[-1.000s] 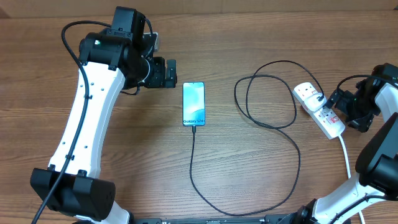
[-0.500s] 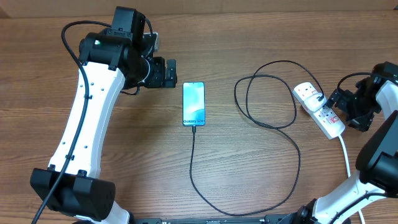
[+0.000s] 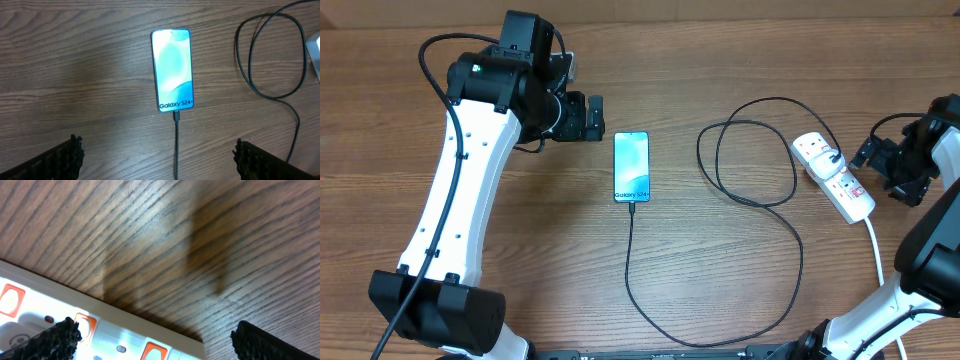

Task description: Plug charger to phone and switch on socket

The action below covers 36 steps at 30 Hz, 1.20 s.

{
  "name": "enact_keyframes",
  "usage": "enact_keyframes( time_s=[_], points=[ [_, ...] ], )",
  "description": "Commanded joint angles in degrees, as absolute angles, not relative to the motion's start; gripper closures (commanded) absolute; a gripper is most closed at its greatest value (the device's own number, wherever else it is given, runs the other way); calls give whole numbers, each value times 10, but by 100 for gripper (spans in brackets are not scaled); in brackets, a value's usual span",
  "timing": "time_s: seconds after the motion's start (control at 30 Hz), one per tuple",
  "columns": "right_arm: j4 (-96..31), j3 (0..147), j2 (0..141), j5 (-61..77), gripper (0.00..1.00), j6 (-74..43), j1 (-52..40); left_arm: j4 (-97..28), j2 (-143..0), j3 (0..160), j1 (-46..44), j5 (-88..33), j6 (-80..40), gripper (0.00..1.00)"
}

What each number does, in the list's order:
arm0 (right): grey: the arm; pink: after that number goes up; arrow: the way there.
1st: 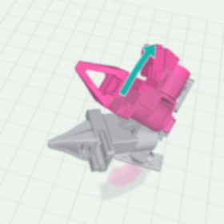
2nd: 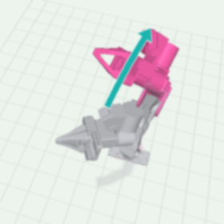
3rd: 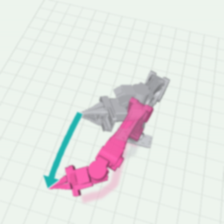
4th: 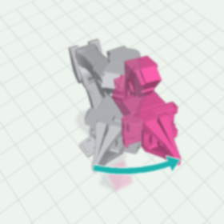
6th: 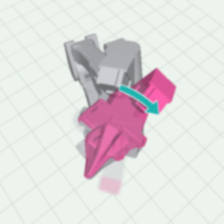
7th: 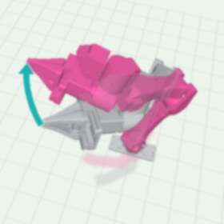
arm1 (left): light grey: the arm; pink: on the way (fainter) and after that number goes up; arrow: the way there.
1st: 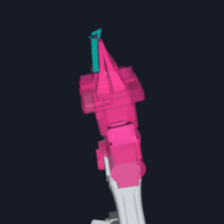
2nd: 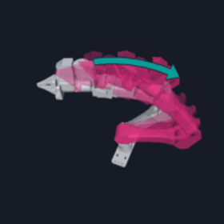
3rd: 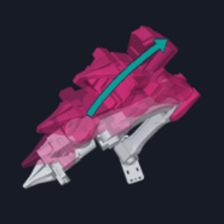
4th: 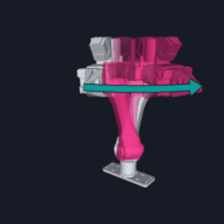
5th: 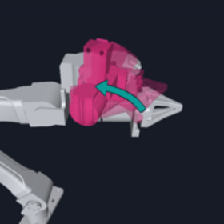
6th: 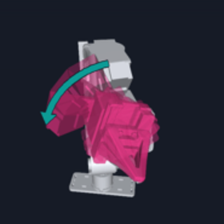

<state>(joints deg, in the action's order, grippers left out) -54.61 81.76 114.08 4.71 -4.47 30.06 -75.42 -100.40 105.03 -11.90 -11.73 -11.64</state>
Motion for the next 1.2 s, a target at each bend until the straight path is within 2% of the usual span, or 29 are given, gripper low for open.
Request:
enact_keyframes(
  time_s=[0.0,0.7,1.17],
  points=[
    [-535,822,1149,61,0,-45,301,-754,-991,1059,-120,-114,-120,0],
    [-506,771,1150,68,0,-47,287,-754,-991,1059,-120,-114,-120,1],
    [-547,771,1150,78,0,-47,284,-754,-991,1059,-120,-114,-120,0]
  ],
)
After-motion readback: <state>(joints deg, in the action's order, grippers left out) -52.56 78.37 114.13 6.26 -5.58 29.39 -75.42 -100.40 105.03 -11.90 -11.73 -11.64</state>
